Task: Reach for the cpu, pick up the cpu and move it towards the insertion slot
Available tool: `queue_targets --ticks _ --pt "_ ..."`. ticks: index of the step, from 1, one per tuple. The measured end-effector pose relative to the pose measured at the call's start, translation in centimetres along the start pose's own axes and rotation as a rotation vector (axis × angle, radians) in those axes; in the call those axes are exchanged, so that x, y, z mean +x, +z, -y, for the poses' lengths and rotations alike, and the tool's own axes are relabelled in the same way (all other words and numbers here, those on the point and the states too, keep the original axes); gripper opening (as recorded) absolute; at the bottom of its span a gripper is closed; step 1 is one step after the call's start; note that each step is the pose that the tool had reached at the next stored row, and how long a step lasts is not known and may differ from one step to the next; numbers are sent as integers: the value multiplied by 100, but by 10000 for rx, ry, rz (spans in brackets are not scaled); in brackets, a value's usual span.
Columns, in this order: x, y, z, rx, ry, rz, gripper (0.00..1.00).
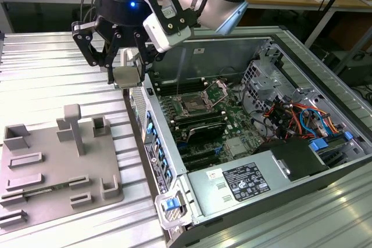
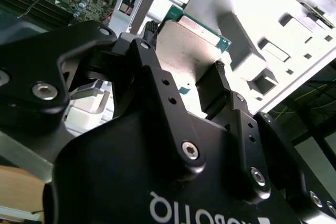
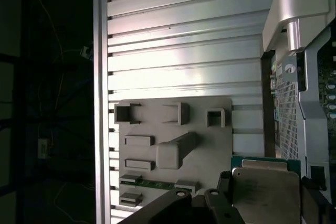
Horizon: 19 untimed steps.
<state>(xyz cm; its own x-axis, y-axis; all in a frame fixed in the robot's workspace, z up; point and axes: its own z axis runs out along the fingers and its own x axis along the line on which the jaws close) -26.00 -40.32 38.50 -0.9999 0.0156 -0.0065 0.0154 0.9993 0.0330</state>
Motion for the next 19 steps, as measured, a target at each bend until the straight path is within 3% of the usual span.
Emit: queue_targets --ticks 7,15,19 --pt "-154 6 -36 13 0 0 55" --pt "-160 7 -36 13 0 0 55" --pt "-217 8 -38 12 -1 0 55"
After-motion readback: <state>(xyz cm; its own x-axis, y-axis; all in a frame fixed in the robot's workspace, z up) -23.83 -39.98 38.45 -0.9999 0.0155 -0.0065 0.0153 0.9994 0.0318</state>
